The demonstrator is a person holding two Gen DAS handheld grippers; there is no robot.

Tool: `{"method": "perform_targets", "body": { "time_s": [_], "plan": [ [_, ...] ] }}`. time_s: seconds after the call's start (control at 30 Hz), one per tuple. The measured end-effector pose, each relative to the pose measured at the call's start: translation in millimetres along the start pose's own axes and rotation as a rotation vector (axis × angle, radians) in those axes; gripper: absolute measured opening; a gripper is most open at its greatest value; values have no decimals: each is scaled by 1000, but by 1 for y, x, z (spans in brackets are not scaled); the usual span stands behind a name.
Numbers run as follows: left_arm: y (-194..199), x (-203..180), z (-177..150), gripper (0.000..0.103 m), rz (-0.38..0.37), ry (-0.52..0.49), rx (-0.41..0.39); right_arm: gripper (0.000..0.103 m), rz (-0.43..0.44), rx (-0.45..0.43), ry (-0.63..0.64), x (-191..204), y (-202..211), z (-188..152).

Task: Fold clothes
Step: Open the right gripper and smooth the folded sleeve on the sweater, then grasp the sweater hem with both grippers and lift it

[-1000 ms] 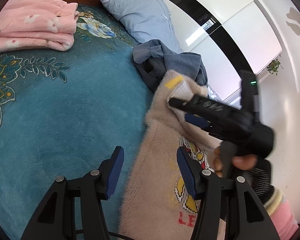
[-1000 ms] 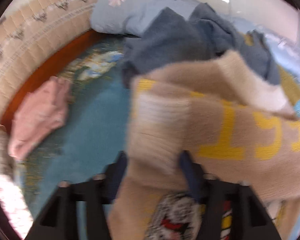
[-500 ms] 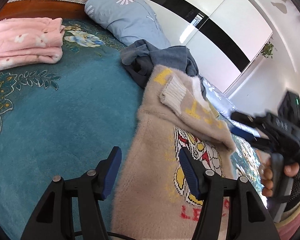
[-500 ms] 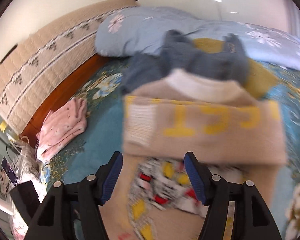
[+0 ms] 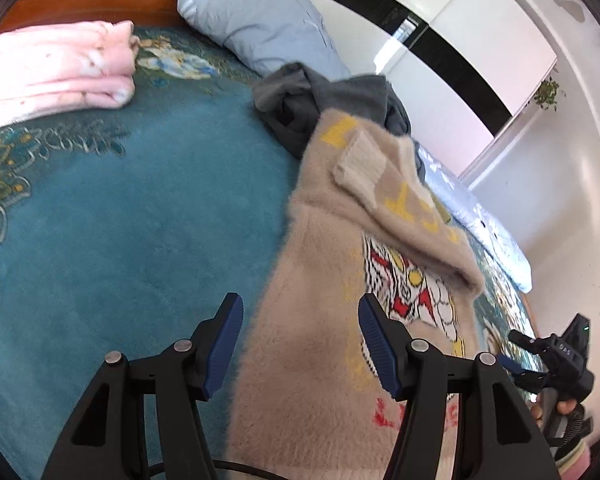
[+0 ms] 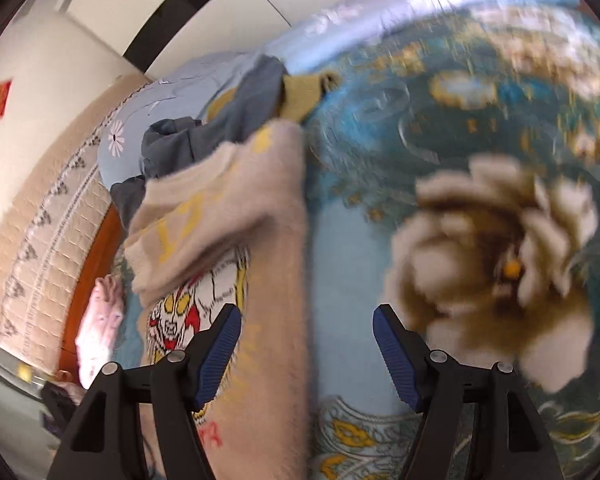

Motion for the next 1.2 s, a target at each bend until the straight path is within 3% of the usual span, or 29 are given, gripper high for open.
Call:
{"method": "perform_targets", "body": {
  "time_s": [0.2,0.37,0.53,0.6,0.7,0.8,0.87,1.07,1.13,1.2],
  "plan": [
    [-14,3,-10,61,9,19,80,74,115,47,37,9,-18,-14],
    [-14,7,-13,63,-31,53,99,74,215,129,35,19,-33,-27],
    [-4,13,-19,63,-142,124,168,74,294,169,15,24,-36,-33],
    [0,12,-25,62,-181,129,230,74,327,182,-11,24,-38,-32],
    [6,17,-30,62,-250,155,286,74,337,191,-14,26,-40,-33],
    [11,31,-30,62,-331,242,285,74,336,203,-2,29,-41,-35],
    [11,37,-28,62,-348,284,267,74,332,207,6,31,-42,-36],
    [-6,0,-32,62,-227,21,357,74,325,207,17,30,-41,-37],
    [-3,-5,-33,62,-242,-19,378,74,325,206,18,29,-41,-37],
    [1,-1,-37,62,-299,9,395,74,324,207,20,29,-41,-37]
  ]
}}
Point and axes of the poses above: each gripper's, at about its wrist camera, not at the fingertips, and y roughly against the way its jaws point, x to its left, z to its top, the point moved 4 cm from there along -y, roughly the way its jaws point
